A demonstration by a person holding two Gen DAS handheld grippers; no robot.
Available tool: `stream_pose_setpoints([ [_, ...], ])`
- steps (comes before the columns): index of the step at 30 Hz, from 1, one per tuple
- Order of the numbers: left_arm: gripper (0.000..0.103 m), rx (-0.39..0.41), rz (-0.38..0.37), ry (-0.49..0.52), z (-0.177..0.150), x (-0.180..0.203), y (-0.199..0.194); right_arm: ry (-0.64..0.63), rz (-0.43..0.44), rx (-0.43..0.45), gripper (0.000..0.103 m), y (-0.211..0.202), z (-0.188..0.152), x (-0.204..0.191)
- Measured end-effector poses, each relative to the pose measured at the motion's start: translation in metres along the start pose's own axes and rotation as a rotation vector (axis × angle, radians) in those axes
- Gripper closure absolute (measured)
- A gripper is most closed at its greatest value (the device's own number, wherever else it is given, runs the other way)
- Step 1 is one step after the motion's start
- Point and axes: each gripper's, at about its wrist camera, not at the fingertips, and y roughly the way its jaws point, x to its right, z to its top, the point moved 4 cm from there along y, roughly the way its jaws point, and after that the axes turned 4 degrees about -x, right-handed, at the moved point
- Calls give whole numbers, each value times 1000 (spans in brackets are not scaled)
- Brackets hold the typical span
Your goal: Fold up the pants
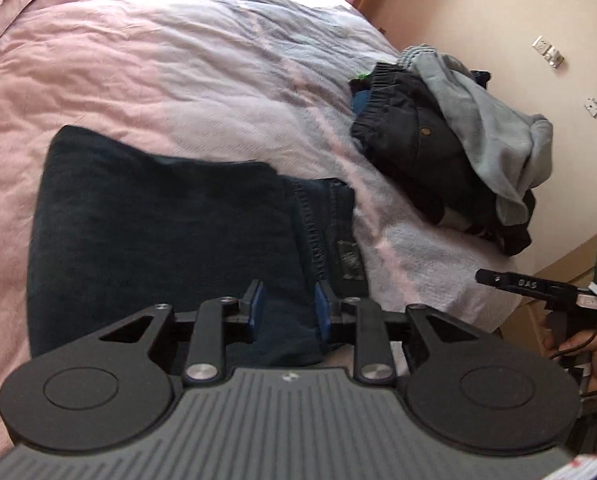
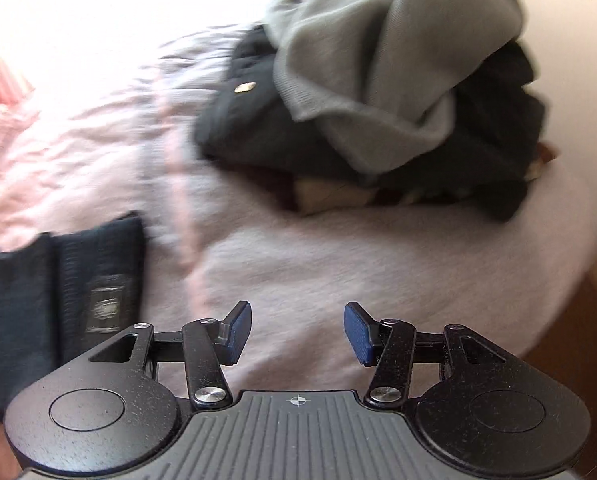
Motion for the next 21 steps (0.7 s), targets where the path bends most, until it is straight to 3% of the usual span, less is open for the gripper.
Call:
stream_pose_setpoints([
  [4,79,-31,180,-84,-17,-66,-13,76,337,-35,54,15,-8,-38],
  [7,79,-20,262,-155,-21,-106,-23,63,567,-92,55,39,-7,-89],
  [9,79,2,287,-184,-21,-123,-28,19,619,-128,55,60,-5,-121],
  [13,78,35,313,-190,-17,-141,-30,-70,614,-163,57,97,-10,-166],
  [14,78,38,315,-191,-17,-144,-28,-71,614,-172,68,105,-14,-173],
  [15,78,35,316,-195,-16,-145,-23,-72,617,-187,89,112,-17,-178],
  [16,78,31,313,-199,-16,-148,-20,-75,604,-190,100,115,-17,-181],
  [17,78,28,309,-202,-16,-149,-17,-74,609,-189,101,116,-16,-181],
  [21,78,32,277,-187,-15,-147,-9,79,775,-155,102,104,2,-145],
])
